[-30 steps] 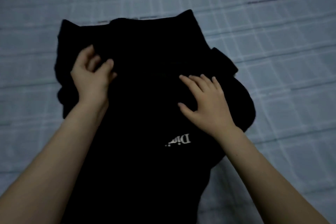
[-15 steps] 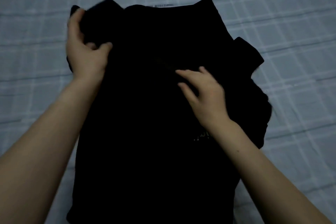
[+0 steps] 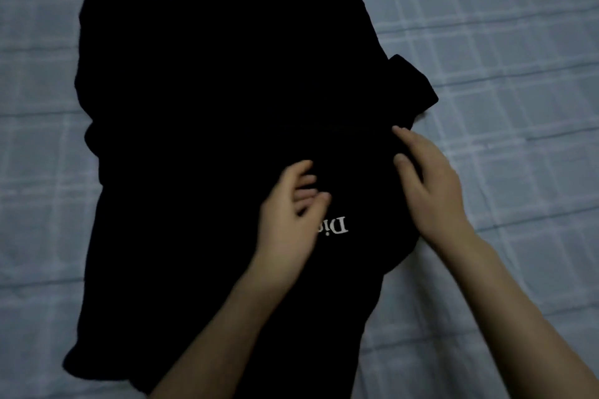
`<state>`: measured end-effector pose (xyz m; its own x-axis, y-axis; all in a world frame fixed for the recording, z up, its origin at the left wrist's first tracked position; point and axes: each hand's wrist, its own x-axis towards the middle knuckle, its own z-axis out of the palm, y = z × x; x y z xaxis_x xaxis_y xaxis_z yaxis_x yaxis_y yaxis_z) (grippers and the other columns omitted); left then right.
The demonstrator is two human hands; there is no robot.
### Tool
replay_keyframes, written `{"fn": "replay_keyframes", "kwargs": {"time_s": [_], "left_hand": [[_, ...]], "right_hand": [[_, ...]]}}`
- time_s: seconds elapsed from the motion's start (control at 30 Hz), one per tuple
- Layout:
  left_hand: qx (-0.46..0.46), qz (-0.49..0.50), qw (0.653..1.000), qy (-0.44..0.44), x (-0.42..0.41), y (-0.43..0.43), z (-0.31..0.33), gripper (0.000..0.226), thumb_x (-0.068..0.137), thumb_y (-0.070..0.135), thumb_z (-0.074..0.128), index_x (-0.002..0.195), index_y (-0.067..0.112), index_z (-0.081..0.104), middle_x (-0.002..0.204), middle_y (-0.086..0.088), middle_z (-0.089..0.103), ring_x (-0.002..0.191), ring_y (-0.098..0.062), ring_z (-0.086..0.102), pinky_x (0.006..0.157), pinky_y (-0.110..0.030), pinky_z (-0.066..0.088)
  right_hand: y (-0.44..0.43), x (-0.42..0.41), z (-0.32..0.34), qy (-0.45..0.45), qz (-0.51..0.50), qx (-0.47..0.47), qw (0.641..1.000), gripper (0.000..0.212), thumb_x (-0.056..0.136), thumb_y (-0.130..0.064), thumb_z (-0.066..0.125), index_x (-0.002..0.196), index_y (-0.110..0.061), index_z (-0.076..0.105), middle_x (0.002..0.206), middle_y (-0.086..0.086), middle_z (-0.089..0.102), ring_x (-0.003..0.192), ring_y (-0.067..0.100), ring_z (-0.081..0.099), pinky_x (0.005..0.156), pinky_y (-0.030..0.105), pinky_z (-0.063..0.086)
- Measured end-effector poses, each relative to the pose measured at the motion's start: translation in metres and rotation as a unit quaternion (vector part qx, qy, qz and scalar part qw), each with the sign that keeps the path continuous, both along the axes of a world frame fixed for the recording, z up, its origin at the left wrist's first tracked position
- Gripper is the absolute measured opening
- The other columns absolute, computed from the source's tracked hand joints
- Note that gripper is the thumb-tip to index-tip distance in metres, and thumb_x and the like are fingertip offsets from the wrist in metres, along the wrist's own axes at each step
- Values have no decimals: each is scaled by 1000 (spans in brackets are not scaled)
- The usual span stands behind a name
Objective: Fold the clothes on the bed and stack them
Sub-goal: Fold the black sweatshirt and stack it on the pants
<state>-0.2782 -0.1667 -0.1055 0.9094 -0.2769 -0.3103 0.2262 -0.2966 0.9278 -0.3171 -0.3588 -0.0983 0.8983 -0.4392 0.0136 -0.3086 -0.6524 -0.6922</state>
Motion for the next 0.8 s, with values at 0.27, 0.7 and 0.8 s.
{"fn": "replay_keyframes", "kwargs": {"time_s": [0.27,0.7,0.8], "left_hand": [[12,89,996,13,-54,-118,-14,80,83,23,75,150,28,32,129,1,57,120,-8,54,103,-25,44],[-92,371,922,61,-94,-139,-14,35,85,1,70,104,28,59,93,4,67,87,-9,67,77,-16,50],[-122,348,925,94,-73,-144,-13,37,85,18,74,115,26,55,105,11,64,88,9,65,69,-5,47]], "right_hand": [[-52,19,-10,68,109,141,982,33,94,-10,64,126,-17,64,124,0,59,105,-6,53,94,12,42],[-75,43,-9,47,141,210,966,28,93,-9,66,121,-7,65,100,-2,65,78,-14,57,74,8,44],[-80,45,-11,49,172,190,965,21,92,-5,67,113,-2,68,100,1,68,81,-8,59,78,16,47]]}}
